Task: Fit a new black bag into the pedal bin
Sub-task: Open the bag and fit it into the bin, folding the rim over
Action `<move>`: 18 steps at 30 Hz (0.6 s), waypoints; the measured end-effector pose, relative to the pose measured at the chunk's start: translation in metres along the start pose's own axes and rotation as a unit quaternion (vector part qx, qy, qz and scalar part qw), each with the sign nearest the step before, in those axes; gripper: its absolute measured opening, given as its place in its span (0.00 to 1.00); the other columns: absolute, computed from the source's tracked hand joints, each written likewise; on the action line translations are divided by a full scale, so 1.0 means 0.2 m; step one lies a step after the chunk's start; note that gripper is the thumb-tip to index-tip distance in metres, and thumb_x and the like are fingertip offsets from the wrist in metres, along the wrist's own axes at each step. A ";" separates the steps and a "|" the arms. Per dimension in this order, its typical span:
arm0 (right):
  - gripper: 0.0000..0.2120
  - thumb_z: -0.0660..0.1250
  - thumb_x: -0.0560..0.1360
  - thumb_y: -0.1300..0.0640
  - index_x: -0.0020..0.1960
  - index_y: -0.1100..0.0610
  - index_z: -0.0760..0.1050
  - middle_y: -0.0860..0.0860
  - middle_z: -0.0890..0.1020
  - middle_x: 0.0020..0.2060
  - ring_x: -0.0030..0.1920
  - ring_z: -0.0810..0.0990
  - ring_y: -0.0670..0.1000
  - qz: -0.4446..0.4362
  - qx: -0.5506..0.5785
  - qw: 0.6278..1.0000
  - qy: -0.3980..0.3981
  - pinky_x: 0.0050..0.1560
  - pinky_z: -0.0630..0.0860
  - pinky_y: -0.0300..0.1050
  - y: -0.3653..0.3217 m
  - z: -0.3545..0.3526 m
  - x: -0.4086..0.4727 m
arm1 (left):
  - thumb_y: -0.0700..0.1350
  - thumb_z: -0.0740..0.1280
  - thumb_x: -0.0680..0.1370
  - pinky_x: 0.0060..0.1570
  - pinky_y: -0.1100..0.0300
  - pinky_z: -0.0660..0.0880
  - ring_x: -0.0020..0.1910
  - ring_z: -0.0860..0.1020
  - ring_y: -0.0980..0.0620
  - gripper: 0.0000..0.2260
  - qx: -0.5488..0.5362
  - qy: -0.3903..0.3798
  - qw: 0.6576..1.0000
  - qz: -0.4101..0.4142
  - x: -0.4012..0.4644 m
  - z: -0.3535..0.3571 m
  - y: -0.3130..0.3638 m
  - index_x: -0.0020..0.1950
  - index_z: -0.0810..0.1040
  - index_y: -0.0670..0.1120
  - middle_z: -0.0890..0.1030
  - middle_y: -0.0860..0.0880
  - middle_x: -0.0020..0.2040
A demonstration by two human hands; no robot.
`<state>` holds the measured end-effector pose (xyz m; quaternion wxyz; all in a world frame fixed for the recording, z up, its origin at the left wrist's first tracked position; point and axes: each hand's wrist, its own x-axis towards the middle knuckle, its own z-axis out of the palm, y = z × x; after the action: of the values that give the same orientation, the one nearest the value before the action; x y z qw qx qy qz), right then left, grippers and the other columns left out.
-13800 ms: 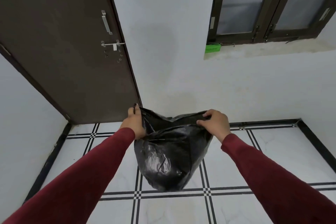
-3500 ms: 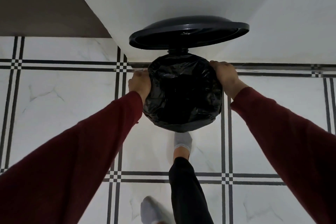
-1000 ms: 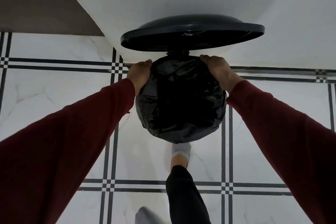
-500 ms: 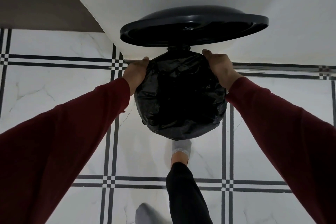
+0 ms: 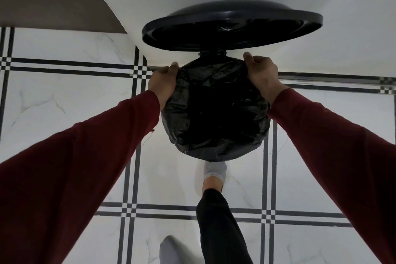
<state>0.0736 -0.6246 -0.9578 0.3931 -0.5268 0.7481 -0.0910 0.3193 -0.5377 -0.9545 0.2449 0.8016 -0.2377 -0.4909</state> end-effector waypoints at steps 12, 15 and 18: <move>0.29 0.58 0.78 0.35 0.62 0.58 0.79 0.55 0.81 0.55 0.60 0.79 0.57 0.103 0.071 0.990 -0.066 0.64 0.72 0.47 -0.05 -0.03 -0.01 | 0.64 0.53 0.82 0.70 0.51 0.69 0.68 0.74 0.41 0.30 0.021 0.016 0.997 -0.066 -0.03 0.02 0.03 0.71 0.75 0.43 0.77 0.41 0.70; 0.21 0.62 0.70 0.36 0.45 0.53 0.81 0.53 0.84 0.47 0.52 0.83 0.58 0.109 0.123 0.983 -0.080 0.64 0.77 0.54 0.00 -0.09 -0.02 | 0.74 0.52 0.69 0.71 0.41 0.66 0.71 0.68 0.39 0.42 -0.001 0.030 0.991 -0.132 0.03 -0.03 -0.01 0.75 0.71 0.50 0.69 0.42 0.74; 0.15 0.59 0.76 0.46 0.37 0.54 0.74 0.54 0.79 0.42 0.46 0.76 0.58 0.064 0.049 0.994 -0.071 0.50 0.71 0.51 0.04 -0.12 -0.05 | 0.80 0.60 0.58 0.63 0.42 0.73 0.63 0.78 0.42 0.46 -0.100 0.005 0.982 -0.162 0.25 -0.02 -0.19 0.68 0.78 0.55 0.77 0.45 0.70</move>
<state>0.0535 -0.6185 -0.9406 0.4755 -0.4625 0.7455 -0.0647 0.3491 -0.5376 -1.0097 0.2423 0.8035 -0.0525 -0.5412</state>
